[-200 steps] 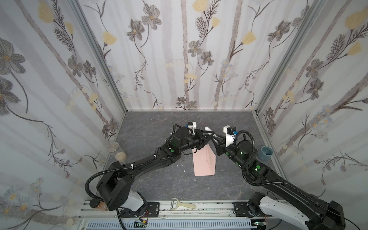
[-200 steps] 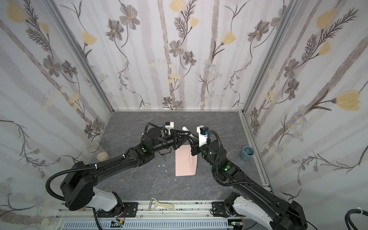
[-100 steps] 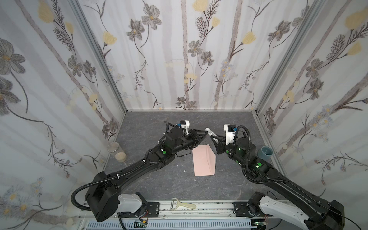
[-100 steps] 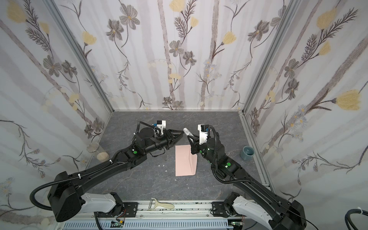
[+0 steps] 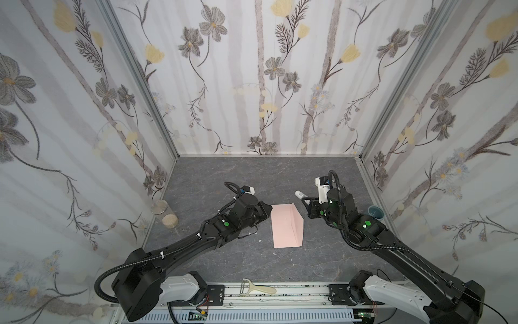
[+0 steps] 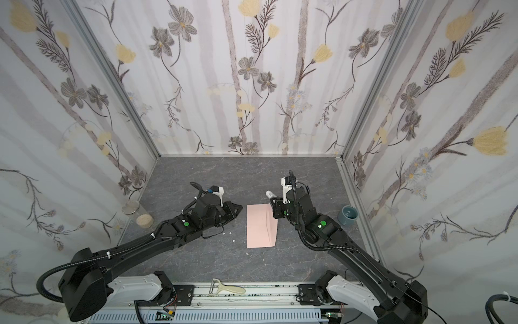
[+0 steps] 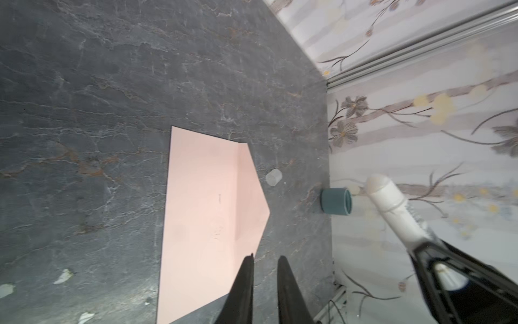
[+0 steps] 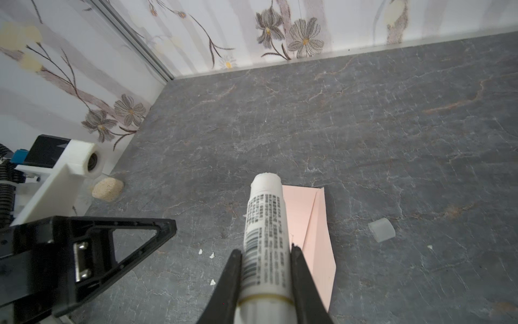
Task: Place the letter into the envelope and seal it
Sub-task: 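Pull the glue stick away with the right gripper while the left gripper opens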
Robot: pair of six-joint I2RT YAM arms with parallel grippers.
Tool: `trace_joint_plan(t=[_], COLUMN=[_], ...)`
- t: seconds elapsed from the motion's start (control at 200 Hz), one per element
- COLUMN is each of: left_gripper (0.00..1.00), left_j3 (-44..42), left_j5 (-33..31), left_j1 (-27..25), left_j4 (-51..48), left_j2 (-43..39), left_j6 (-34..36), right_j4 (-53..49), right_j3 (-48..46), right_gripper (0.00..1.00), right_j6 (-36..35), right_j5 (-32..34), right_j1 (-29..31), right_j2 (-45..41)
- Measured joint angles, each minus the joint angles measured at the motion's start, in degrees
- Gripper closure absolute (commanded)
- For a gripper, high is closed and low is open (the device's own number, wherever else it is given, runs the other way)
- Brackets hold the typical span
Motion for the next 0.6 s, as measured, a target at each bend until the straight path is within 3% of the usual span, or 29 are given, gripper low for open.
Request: trace_joint_plan(t=[0.26,0.6], left_gripper=[1.0,1.0], left_j3=[5.01,10.38], left_j5=[0.35,0.96], left_j1=[-0.68,-0.55], left_j4=[-1.86,-1.86], left_j2=[14.45,26.62], left_j6=[11.23,16.87], right_j4=[-9.4,-10.78], right_j3=[1.29,0.52], right_gripper=[1.0,1.0], right_j6=[0.85,1.27], right_j5=[-0.39,-4.66], right_j1=[-0.24,0.09], right_j2=[3.82,11.65])
